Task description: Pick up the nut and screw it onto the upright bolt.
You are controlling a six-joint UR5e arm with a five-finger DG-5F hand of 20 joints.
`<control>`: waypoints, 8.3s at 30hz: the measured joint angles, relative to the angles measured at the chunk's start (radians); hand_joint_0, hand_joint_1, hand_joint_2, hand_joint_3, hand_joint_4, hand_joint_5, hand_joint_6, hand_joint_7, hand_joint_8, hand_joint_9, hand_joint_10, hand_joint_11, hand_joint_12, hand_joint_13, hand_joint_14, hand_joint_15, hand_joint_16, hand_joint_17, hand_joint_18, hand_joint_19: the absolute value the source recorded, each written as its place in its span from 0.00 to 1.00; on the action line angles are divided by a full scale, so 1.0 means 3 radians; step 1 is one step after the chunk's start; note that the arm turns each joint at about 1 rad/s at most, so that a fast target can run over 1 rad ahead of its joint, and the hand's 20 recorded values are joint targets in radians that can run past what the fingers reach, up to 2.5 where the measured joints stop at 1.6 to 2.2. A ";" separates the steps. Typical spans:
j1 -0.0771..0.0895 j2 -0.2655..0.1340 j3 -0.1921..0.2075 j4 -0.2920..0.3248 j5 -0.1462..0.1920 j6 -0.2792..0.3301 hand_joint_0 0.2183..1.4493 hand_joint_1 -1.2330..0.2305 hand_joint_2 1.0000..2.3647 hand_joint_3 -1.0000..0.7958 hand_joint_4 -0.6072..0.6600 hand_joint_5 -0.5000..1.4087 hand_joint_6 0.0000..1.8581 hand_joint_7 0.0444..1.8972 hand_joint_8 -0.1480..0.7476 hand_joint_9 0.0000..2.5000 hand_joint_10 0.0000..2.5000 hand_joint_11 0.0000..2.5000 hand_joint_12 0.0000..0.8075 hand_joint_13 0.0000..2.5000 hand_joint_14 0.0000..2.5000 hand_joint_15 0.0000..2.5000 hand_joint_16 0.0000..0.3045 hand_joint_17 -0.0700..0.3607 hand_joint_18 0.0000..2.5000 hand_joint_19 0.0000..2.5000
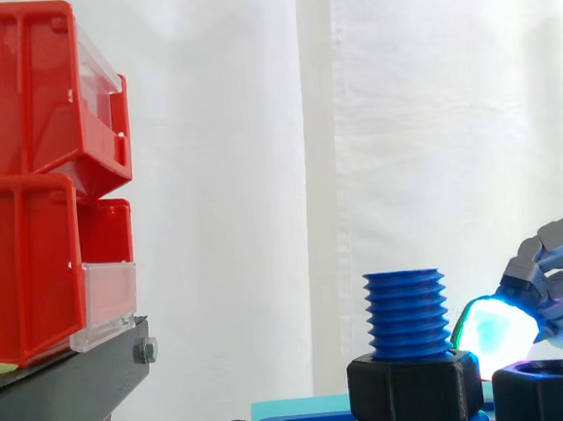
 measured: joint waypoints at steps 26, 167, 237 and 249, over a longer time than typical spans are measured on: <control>-0.0150 0.0003 0.0055 -0.0282 -0.0643 0.0000 0.22 0.30 0.00 0.28 0.61 0.13 0.27 0.35 0.47 0.11 0.00 0.00 0.49 0.07 0.00 0.00 0.19 0.47 0.12 0.08; 0.0369 0.0173 0.0270 -0.0266 0.1188 0.0176 0.13 0.36 0.00 0.28 0.71 0.14 0.27 0.43 0.54 0.11 0.00 0.00 0.56 0.09 0.00 0.00 0.23 0.53 0.16 0.08; 0.0339 -0.0058 0.0269 -0.0202 0.1010 0.0093 0.14 0.27 0.00 0.28 0.75 0.14 0.27 0.47 0.55 0.11 0.00 0.00 0.57 0.08 0.00 0.00 0.23 0.52 0.17 0.07; 0.0361 -0.0058 0.0268 -0.0208 0.0973 -0.0004 0.10 0.29 0.00 0.28 0.78 0.14 0.27 0.49 0.57 0.11 0.00 0.00 0.60 0.09 0.00 0.00 0.25 0.56 0.18 0.07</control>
